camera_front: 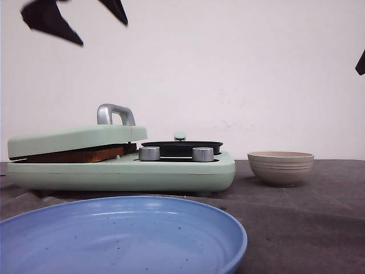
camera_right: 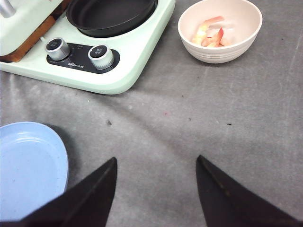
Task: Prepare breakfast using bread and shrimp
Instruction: 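Raise the left gripper away from the closed lid, then move the right gripper over the cream shrimp bowl and lower it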
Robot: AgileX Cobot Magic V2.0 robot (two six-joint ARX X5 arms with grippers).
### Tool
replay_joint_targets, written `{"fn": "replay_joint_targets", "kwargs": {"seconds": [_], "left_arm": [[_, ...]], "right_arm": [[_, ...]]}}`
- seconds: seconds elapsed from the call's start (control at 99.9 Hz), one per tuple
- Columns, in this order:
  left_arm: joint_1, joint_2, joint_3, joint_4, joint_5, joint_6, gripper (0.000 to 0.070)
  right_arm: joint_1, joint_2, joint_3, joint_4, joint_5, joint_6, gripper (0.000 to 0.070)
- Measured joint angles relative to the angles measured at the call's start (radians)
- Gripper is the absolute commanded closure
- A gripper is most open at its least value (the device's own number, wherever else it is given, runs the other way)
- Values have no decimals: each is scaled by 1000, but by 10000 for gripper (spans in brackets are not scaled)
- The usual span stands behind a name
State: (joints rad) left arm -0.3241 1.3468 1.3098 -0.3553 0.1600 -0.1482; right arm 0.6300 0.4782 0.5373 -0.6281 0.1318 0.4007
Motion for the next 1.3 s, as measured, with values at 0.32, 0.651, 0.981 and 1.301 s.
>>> {"fn": "replay_joint_targets", "kwargs": {"seconds": [0.32, 0.651, 0.981, 1.301], "left_arm": [[0, -153, 0, -71, 0, 0, 63], [0, -373, -193, -48, 3, 3, 63], [0, -778, -562, -2, -24, -23, 63], [0, -1009, -593, -245, -118, -19, 63]], "right_arm": [[0, 0, 0, 2, 0, 0, 382], [0, 0, 0, 106, -9, 3, 363], [-83, 167, 85, 109, -110, 16, 352], [-312, 508, 360, 45, -283, -63, 352]]}}
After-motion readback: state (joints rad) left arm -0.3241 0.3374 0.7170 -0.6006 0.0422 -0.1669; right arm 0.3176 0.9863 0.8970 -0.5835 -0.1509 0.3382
